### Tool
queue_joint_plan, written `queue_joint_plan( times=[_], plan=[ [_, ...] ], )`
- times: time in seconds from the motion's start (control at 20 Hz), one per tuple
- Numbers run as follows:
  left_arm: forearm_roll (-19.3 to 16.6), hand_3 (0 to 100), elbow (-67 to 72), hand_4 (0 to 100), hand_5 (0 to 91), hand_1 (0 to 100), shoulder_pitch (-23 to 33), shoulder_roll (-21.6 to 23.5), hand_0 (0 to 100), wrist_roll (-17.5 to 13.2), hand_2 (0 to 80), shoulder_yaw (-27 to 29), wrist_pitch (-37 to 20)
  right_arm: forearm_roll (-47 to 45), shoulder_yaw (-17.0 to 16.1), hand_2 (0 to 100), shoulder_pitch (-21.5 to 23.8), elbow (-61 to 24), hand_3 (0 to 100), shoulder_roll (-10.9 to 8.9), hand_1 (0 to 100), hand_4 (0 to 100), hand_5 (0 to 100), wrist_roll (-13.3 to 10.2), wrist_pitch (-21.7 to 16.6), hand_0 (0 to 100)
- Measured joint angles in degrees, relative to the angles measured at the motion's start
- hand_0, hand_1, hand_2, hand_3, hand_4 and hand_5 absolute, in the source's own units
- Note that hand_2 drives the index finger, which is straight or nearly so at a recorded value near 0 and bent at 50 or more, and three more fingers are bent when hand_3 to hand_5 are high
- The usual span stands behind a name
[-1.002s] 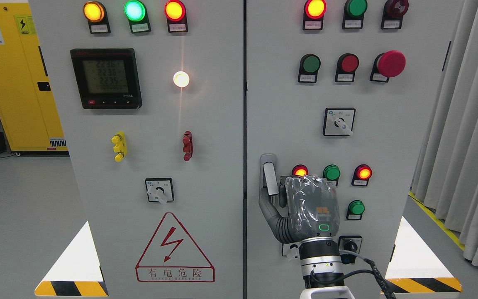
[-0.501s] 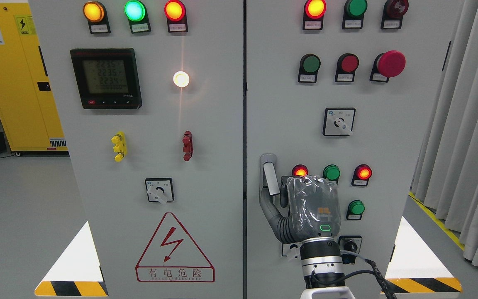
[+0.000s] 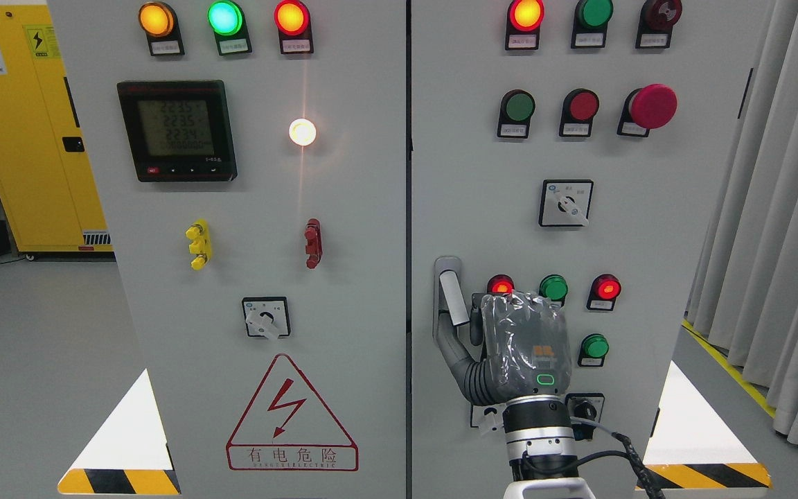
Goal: Release door handle
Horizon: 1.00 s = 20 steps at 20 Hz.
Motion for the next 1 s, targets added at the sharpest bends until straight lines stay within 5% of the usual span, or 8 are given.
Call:
queue_joint_plan(
  times=[1.0],
  plan=[
    [0.0, 0, 0.0, 0, 0.0, 56, 0.0, 0.0, 12, 0.0, 0.0, 0.0, 0.0, -0.01, -0.21, 90, 0.1, -0.63, 100, -0.05, 49, 100, 100, 0.19, 0.11, 64]
  ],
)
